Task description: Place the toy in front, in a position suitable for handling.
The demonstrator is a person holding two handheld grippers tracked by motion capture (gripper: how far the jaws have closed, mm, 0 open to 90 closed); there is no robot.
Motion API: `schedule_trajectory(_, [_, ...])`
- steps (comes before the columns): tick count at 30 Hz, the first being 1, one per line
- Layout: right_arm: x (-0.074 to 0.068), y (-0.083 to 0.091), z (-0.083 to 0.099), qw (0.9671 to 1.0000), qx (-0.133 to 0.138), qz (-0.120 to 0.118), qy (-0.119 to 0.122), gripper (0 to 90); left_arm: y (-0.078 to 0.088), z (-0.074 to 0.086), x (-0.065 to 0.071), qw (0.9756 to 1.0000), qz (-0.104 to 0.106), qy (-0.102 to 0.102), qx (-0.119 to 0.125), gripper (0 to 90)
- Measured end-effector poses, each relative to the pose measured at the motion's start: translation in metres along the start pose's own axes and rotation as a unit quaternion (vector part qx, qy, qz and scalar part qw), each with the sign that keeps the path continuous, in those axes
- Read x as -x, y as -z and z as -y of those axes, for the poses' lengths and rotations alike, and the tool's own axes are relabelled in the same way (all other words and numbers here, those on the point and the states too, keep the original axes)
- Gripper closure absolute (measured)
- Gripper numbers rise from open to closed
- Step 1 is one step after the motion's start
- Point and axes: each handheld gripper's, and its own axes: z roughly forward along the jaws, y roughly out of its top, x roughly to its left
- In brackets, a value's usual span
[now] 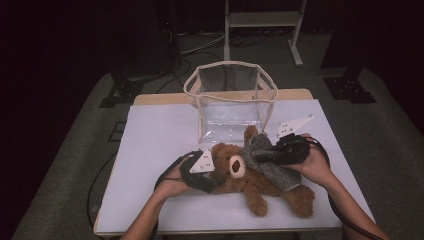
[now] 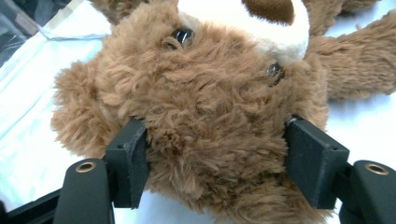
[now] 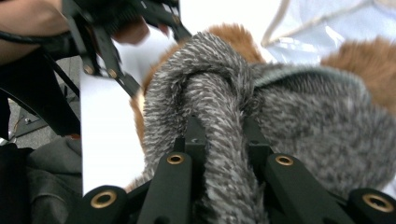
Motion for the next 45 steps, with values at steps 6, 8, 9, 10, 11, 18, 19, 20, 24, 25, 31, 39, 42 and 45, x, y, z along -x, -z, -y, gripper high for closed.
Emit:
schedule_trajectory(6, [-0.002, -0.027, -0.035, 0.9994, -0.018, -0.004, 0.030, 77.2, -0.005, -0.002, 0.009, 0.9997, -0.002, -0.023, -0.002, 33.0])
schedule_trajectory(8, [0.003, -0.043, -0.045, 0.9991, -0.029, -0.016, 0.026, 77.2, -0.004, -0.001, 0.010, 0.9995, -0.002, -0.031, -0.009, 33.2])
schedule_trajectory(9, [0.005, -0.052, -0.048, 0.9987, -0.039, -0.024, 0.023, 77.2, -0.003, -0.001, 0.010, 0.9994, -0.001, -0.033, -0.009, 33.2])
schedule_trajectory(10, [0.008, -0.060, -0.051, 0.9983, -0.045, -0.027, 0.024, 77.2, -0.003, -0.001, 0.011, 0.9994, -0.001, -0.032, -0.009, 33.2])
schedule_trajectory(11, [0.011, -0.068, -0.054, 0.9981, -0.049, -0.031, 0.020, 77.2, -0.003, -0.001, 0.011, 0.9993, -0.001, -0.035, -0.011, 33.1])
schedule_trajectory(18, [0.026, -0.081, -0.056, 0.9978, -0.060, -0.026, 0.008, 77.1, -0.002, 0.003, 0.012, 0.9992, -0.007, -0.037, -0.015, 33.1])
schedule_trajectory(19, [0.027, -0.076, -0.054, 0.9980, -0.060, -0.019, 0.009, 77.2, -0.002, 0.002, 0.012, 0.9991, -0.007, -0.037, -0.016, 33.1])
schedule_trajectory(20, [0.027, -0.071, -0.050, 0.9981, -0.060, -0.013, 0.003, 77.3, -0.002, 0.002, 0.012, 0.9991, -0.006, -0.037, -0.017, 33.1])
schedule_trajectory(24, [0.026, -0.046, -0.030, 0.9983, -0.057, 0.003, -0.007, 77.5, -0.002, 0.002, 0.011, 0.9992, -0.007, -0.035, -0.018, 33.1])
schedule_trajectory(25, [0.024, -0.039, -0.026, 0.9984, -0.055, 0.007, -0.009, 77.6, -0.002, 0.001, 0.009, 0.9991, -0.007, -0.037, -0.018, 33.1])
schedule_trajectory(31, [-0.007, -0.002, -0.006, 0.9991, -0.037, 0.011, 0.013, 77.5, -0.003, 0.002, 0.004, 0.9998, -0.006, -0.017, -0.009, 33.0])
schedule_trajectory(39, [-0.031, 0.052, 0.023, 0.9991, -0.005, 0.041, 0.007, 77.6, -0.001, 0.003, 0.001, 0.9998, -0.004, -0.017, -0.008, 29.1])
schedule_trajectory(42, [-0.031, 0.061, 0.032, 0.9984, 0.002, 0.057, -0.003, 77.5, 0.000, 0.004, 0.001, 0.9997, -0.009, -0.020, -0.007, 22.5])
schedule_trajectory(45, [-0.031, 0.055, 0.040, 0.9976, 0.005, 0.068, -0.004, 77.3, -0.004, 0.005, 0.002, 0.9996, -0.007, -0.016, -0.021, 12.1])
